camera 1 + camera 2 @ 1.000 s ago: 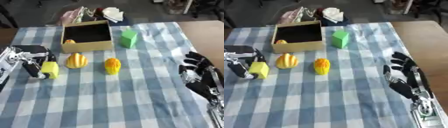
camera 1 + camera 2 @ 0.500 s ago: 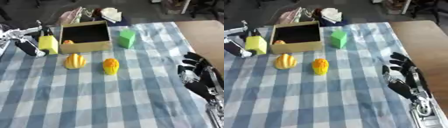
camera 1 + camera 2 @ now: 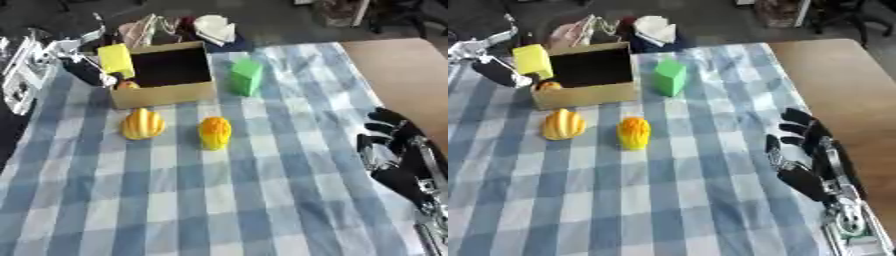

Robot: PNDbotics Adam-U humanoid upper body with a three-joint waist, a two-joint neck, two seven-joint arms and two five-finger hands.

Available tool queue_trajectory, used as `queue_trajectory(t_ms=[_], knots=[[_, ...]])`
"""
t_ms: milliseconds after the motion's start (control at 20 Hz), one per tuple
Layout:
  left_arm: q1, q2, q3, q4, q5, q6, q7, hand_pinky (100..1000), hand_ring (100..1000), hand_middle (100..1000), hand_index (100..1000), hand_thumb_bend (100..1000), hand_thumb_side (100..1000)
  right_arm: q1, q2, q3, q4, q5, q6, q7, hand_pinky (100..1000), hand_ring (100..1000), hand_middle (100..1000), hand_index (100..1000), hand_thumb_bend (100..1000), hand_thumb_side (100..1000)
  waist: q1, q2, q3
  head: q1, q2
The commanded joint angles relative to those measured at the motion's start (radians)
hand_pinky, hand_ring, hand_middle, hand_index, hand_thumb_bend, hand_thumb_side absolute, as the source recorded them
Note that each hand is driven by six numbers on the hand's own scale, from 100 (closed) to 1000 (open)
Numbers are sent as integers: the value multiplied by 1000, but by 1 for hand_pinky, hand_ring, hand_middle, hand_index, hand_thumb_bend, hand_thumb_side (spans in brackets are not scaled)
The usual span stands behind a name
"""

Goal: Pick up objects on the table and place them in the box.

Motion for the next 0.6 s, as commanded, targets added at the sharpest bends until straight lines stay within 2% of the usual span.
queue_trajectory(t_ms=[50, 400, 500, 600], knots=[[-33, -3, 29, 57, -57, 16, 53, 614, 542, 543, 718, 395, 246, -10, -17, 1, -10, -9, -2, 5, 735, 806, 803, 875, 197, 222, 1, -19, -5, 7, 2], [-30, -5, 58, 118, -81, 48, 136, 648, 588, 589, 758, 427, 260, -13, -18, 3, -11, -12, -3, 9, 735, 807, 803, 875, 194, 222, 2, -13, -10, 7, 1], [-27, -6, 58, 126, -75, 54, 157, 675, 625, 636, 784, 452, 286, -14, -17, 4, -11, -12, -3, 11, 735, 807, 803, 875, 195, 222, 3, -12, -11, 7, -1], [-25, -3, 55, 130, -76, 55, 163, 719, 695, 726, 827, 504, 335, -14, -16, 4, -11, -12, -3, 13, 735, 807, 803, 874, 194, 223, 3, -12, -12, 6, -2]])
